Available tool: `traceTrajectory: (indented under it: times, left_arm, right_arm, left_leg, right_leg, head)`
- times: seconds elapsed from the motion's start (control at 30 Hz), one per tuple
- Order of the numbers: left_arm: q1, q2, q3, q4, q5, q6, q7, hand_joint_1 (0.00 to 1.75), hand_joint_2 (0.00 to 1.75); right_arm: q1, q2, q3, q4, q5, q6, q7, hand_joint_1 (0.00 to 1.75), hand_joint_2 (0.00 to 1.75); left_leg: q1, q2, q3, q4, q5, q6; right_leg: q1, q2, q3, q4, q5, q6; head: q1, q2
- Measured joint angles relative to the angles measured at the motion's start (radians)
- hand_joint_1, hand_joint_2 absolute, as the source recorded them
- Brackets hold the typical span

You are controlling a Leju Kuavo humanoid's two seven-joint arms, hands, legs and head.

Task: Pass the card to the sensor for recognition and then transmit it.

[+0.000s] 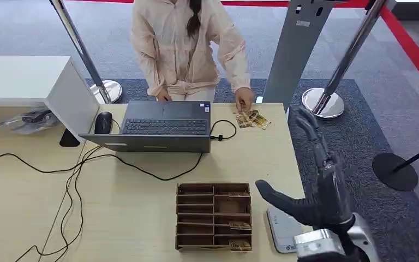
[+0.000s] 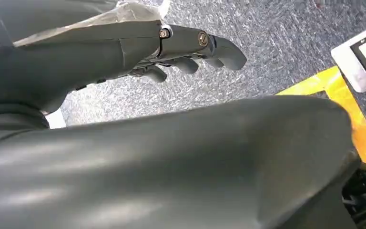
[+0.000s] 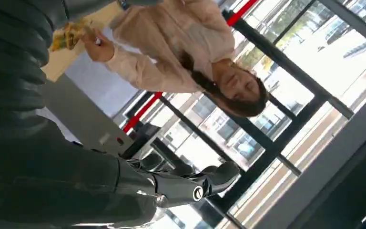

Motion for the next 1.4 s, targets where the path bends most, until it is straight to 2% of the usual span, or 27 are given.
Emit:
traceTrajectory:
  times: [0.1, 0.17, 0.27, 0.37, 0.43, 0.7, 1.0, 1.13, 1.17, 1.2, 1.23, 1.3, 1.33, 1.37, 1.4]
  left_arm:
    - [-0.001, 0.001, 0.000, 0.000, -0.002, 0.001, 0.000, 0.00, 0.00]
    - [-0.001, 0.001, 0.000, 0.000, -0.005, 0.001, 0.000, 0.00, 0.00]
    - [-0.002, 0.001, 0.000, 0.000, -0.012, -0.001, 0.003, 0.00, 0.00]
    - [-0.004, 0.001, -0.001, 0.000, -0.016, -0.003, 0.010, 0.00, 0.00]
    - [-0.005, 0.001, -0.002, 0.000, -0.016, -0.004, 0.011, 0.00, 0.00]
    - [-0.006, 0.007, -0.002, 0.000, -0.013, -0.005, 0.010, 0.00, 0.00]
    - [-0.008, 0.014, -0.004, 0.000, -0.003, -0.011, 0.011, 0.00, 0.00]
    - [-0.008, 0.017, -0.007, 0.000, 0.000, -0.013, 0.010, 0.00, 0.00]
    - [-0.008, 0.017, -0.007, 0.000, 0.000, -0.013, 0.010, 0.00, 0.00]
    - [-0.008, 0.018, -0.008, 0.000, 0.000, -0.013, 0.010, 0.00, 0.00]
    - [-0.009, 0.018, -0.008, 0.000, 0.001, -0.013, 0.010, 0.00, 0.00]
    - [-0.008, 0.019, -0.008, 0.000, 0.002, -0.014, 0.010, 0.00, 0.00]
    - [-0.009, 0.020, -0.009, 0.000, 0.002, -0.016, 0.009, 0.00, 0.00]
    - [-0.009, 0.021, -0.009, 0.000, 0.003, -0.016, 0.009, 0.00, 0.00]
    - [-0.009, 0.021, -0.009, 0.000, 0.003, -0.016, 0.009, 0.00, 0.00]
  right_arm:
    - [-0.001, 0.005, 0.008, 0.019, 0.168, -0.057, 0.033, 0.00, 1.75]
    - [0.000, 0.008, 0.016, 0.036, 0.233, -0.098, 0.045, 0.00, 1.75]
    - [0.001, 0.015, 0.026, 0.076, 0.344, -0.192, 0.064, 0.00, 1.75]
    - [0.005, 0.021, 0.038, 0.138, 0.507, -0.293, 0.105, 0.00, 1.75]
    - [0.007, 0.024, 0.047, 0.184, 0.538, -0.310, 0.119, 0.00, 1.75]
    - [0.033, 0.054, 0.055, 0.310, 0.463, -0.313, 0.042, 0.00, 1.75]
    - [0.018, 0.063, 0.120, 0.397, 0.177, -0.311, -0.020, 0.00, 1.75]
    - [0.010, 0.063, 0.136, 0.414, 0.104, -0.310, -0.044, 0.00, 1.75]
    - [0.009, 0.063, 0.139, 0.417, 0.099, -0.310, -0.046, 0.03, 1.75]
    - [0.007, 0.063, 0.142, 0.420, 0.094, -0.310, -0.048, 0.16, 1.75]
    - [0.006, 0.063, 0.144, 0.423, 0.088, -0.310, -0.052, 0.16, 1.75]
    - [0.004, 0.063, 0.147, 0.428, 0.080, -0.310, -0.058, 0.54, 1.75]
    - [0.004, 0.063, 0.148, 0.431, 0.078, -0.310, -0.063, 0.63, 1.75]
    - [0.003, 0.063, 0.150, 0.433, 0.075, -0.311, -0.067, 0.94, 1.75]
    - [0.003, 0.063, 0.151, 0.435, 0.072, -0.311, -0.069, 1.40, 1.75]
  left_leg:
    - [0.000, 0.000, 0.000, 0.000, 0.000, 0.000]
    - [0.000, 0.000, 0.000, 0.000, 0.000, 0.000]
    - [0.000, 0.000, 0.000, 0.000, 0.000, 0.000]
    - [0.000, 0.000, 0.000, 0.000, 0.000, 0.000]
    - [0.000, 0.000, 0.000, 0.000, 0.000, 0.000]
    - [0.000, 0.000, 0.000, 0.000, 0.000, 0.000]
    - [0.000, 0.000, 0.000, 0.000, 0.000, 0.000]
    - [0.000, 0.000, 0.000, 0.000, 0.000, 0.000]
    - [0.000, 0.000, 0.000, 0.000, 0.000, 0.000]
    - [0.000, 0.000, 0.000, 0.000, 0.000, 0.000]
    - [0.000, 0.000, 0.000, 0.000, 0.000, 0.000]
    - [0.000, 0.000, 0.000, 0.000, 0.000, 0.000]
    - [0.000, 0.000, 0.000, 0.000, 0.000, 0.000]
    - [0.000, 0.000, 0.000, 0.000, 0.000, 0.000]
    - [0.000, 0.000, 0.000, 0.000, 0.000, 0.000]
  right_leg:
    - [0.000, 0.000, 0.000, 0.000, 0.000, 0.000]
    - [0.000, 0.000, 0.000, 0.000, 0.000, 0.000]
    - [0.000, 0.000, 0.000, 0.000, 0.000, 0.000]
    - [0.000, 0.000, 0.000, 0.000, 0.000, 0.000]
    - [0.000, 0.000, 0.000, 0.000, 0.000, 0.000]
    - [0.000, 0.000, 0.000, 0.000, 0.000, 0.000]
    - [0.000, 0.000, 0.000, 0.000, 0.000, 0.000]
    - [0.000, 0.000, 0.000, 0.000, 0.000, 0.000]
    - [0.000, 0.000, 0.000, 0.000, 0.000, 0.000]
    - [0.000, 0.000, 0.000, 0.000, 0.000, 0.000]
    - [0.000, 0.000, 0.000, 0.000, 0.000, 0.000]
    - [0.000, 0.000, 0.000, 0.000, 0.000, 0.000]
    - [0.000, 0.000, 0.000, 0.000, 0.000, 0.000]
    - [0.000, 0.000, 0.000, 0.000, 0.000, 0.000]
    - [0.000, 0.000, 0.000, 0.000, 0.000, 0.000]
  head:
    - [0.000, 0.000]
    - [0.001, 0.000]
    - [0.000, 0.000]
    - [0.000, 0.000]
    - [0.000, 0.000]
    - [0.000, 0.000]
    - [0.000, 0.000]
    - [0.000, 0.000]
    - [0.000, 0.000]
    - [0.000, 0.000]
    - [0.000, 0.000]
    - [0.000, 0.000]
    - [0.000, 0.000]
    - [0.000, 0.000]
    - [0.000, 0.000]
